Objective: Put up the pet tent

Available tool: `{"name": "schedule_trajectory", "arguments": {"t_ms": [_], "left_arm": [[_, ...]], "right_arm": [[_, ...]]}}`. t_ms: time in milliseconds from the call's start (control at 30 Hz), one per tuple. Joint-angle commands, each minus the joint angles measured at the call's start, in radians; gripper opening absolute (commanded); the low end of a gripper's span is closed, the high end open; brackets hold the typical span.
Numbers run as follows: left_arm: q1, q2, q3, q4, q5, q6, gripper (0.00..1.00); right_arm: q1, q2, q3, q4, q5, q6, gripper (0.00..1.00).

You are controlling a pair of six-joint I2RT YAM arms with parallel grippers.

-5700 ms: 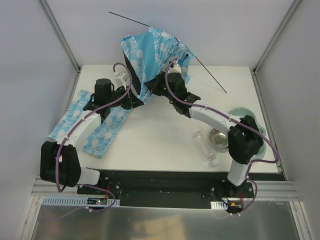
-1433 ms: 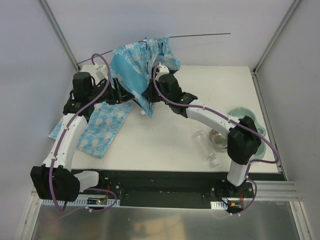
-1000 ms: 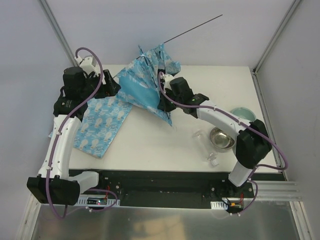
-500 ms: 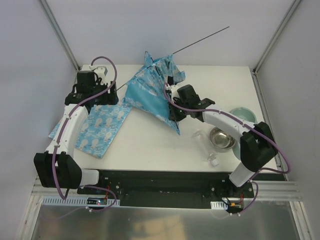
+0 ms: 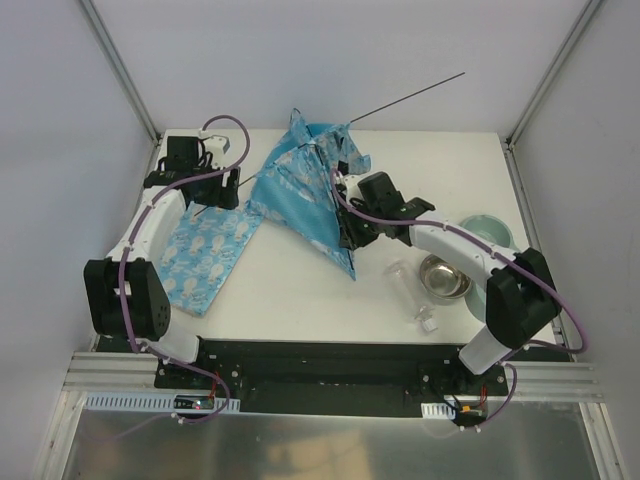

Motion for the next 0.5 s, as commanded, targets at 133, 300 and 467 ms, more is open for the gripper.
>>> {"name": "schedule_trajectory", "arguments": {"t_ms": [133, 300, 467], "left_arm": [[0.032, 0.134, 0.126, 0.038, 0.018, 0.067, 0.81], [0.033, 0.194, 0.161, 0.042, 0.015, 0.07, 0.7], [0.033, 0.192, 0.135, 0.042, 0.092, 0.03, 0.56]], "right_arm": [[-0.014, -0.126, -0.019, -0.006, 0.042, 0.041, 0.57], [-0.024, -0.178, -0.003, -0.006, 0.068, 0.072, 0.61], [-0.034, -0.229, 0.033, 0.011, 0.073, 0.119, 0.64]]}}
